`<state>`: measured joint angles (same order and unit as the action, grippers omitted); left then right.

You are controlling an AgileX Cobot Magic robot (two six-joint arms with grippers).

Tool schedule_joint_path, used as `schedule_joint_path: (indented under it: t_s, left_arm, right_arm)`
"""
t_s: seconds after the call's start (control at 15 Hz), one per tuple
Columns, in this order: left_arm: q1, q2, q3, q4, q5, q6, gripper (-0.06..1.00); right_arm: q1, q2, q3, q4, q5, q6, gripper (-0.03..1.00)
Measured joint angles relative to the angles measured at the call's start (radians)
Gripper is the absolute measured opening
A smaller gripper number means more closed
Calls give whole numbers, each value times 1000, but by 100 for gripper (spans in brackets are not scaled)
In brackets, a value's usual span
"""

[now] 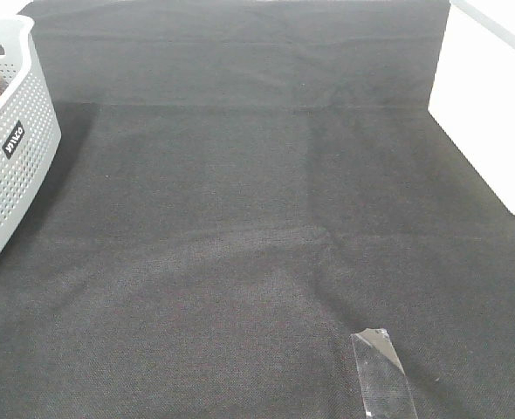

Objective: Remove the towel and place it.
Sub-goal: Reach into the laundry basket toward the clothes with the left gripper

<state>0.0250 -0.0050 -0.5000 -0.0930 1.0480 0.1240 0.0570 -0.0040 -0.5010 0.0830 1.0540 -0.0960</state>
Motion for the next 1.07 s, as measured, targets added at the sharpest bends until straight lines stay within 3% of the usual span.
schedule_joint_path:
  t_s: [0.73,1.07]
  left_arm:
    - [0,72,0,8,0,-24,86]
    - [0,150,-96,117,-7,-151,86]
  right_arm:
    - [0,0,0,-1,0,0,70]
    - [0,0,0,-1,0,0,70]
